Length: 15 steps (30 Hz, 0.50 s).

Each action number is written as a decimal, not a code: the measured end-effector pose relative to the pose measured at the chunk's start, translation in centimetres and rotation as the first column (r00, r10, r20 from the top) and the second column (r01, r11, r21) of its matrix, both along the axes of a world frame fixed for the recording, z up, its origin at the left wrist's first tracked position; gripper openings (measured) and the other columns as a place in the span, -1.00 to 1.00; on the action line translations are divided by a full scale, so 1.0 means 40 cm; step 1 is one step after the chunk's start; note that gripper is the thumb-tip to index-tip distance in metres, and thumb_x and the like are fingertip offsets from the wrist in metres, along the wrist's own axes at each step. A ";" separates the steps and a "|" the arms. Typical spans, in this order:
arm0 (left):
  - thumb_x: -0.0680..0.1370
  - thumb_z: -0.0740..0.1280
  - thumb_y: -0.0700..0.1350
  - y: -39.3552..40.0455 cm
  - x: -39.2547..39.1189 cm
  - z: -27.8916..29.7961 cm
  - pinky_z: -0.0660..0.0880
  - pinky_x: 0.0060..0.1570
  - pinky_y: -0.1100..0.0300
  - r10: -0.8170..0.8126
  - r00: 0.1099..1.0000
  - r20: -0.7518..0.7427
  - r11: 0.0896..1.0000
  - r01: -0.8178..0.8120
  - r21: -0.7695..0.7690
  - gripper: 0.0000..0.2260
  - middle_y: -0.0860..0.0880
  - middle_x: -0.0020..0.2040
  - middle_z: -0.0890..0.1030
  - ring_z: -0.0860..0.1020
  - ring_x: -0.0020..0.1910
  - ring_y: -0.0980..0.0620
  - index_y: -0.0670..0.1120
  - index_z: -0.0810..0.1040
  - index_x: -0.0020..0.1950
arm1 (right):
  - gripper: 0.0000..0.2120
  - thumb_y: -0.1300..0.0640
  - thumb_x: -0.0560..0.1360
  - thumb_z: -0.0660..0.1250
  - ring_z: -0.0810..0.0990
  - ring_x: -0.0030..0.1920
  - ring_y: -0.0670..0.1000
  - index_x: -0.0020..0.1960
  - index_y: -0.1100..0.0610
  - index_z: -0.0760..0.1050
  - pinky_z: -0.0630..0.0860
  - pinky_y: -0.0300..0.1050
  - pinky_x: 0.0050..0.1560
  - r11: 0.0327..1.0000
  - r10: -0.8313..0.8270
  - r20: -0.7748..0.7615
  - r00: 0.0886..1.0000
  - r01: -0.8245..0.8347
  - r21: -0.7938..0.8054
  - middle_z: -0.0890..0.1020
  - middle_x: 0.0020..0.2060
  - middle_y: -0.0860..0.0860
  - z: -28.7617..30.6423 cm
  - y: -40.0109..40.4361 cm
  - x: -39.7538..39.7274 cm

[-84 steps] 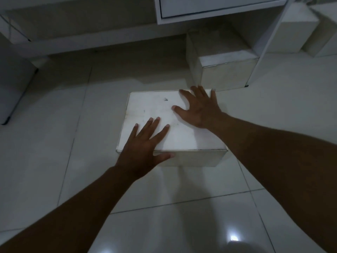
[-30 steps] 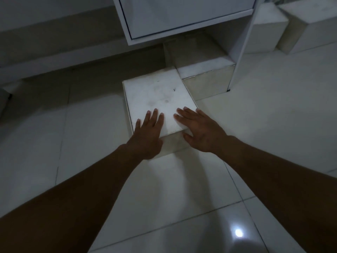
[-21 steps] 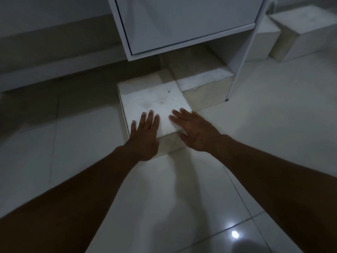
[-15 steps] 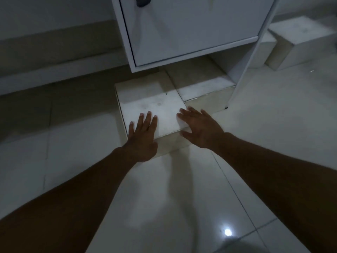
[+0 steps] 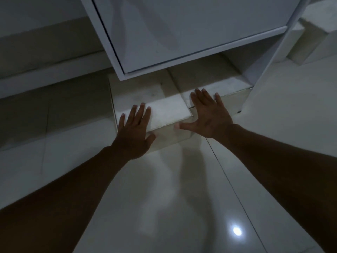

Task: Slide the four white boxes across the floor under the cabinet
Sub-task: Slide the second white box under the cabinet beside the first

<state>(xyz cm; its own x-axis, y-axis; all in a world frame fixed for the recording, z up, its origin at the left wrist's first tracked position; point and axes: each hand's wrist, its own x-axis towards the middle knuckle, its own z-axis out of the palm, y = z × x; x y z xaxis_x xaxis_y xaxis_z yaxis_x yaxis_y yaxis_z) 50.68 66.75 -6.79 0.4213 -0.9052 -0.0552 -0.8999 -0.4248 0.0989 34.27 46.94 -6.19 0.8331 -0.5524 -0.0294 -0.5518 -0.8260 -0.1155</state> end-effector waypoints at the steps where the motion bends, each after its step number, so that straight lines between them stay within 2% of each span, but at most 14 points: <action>1: 0.61 0.11 0.18 -0.004 0.006 0.001 -0.27 0.44 -0.08 0.002 1.000 0.002 1.000 -0.002 0.001 -0.30 -0.01 0.58 -0.26 -0.28 0.54 -0.02 -0.01 -0.20 0.58 | 0.16 -0.65 0.28 -0.01 -0.14 0.58 0.06 0.59 0.12 -0.11 -0.19 0.17 0.53 1.000 -0.008 0.015 1.000 0.008 0.006 -0.05 0.60 0.08 -0.007 -0.003 0.005; 6: 0.61 0.11 0.17 -0.022 0.031 0.004 -0.22 0.48 -0.14 0.004 1.000 0.009 1.000 -0.004 0.008 -0.30 -0.05 0.59 -0.25 -0.26 0.55 -0.04 -0.03 -0.21 0.58 | 0.13 -0.67 0.26 -0.03 -0.03 0.58 0.04 0.59 0.06 0.03 -0.14 0.16 0.54 0.995 -0.097 0.123 0.988 0.099 -0.011 0.07 0.59 0.05 -0.032 0.007 0.020; 15: 0.61 0.12 0.18 -0.025 0.042 0.003 -0.19 0.49 -0.16 0.004 1.000 0.022 1.000 -0.004 0.001 -0.30 -0.06 0.59 -0.22 -0.23 0.55 -0.05 -0.04 -0.18 0.59 | 0.06 -0.62 0.30 0.08 0.01 0.57 0.05 0.57 0.05 0.09 -0.10 0.17 0.54 0.991 -0.132 0.147 0.980 0.135 -0.012 0.11 0.58 0.05 -0.028 0.015 0.030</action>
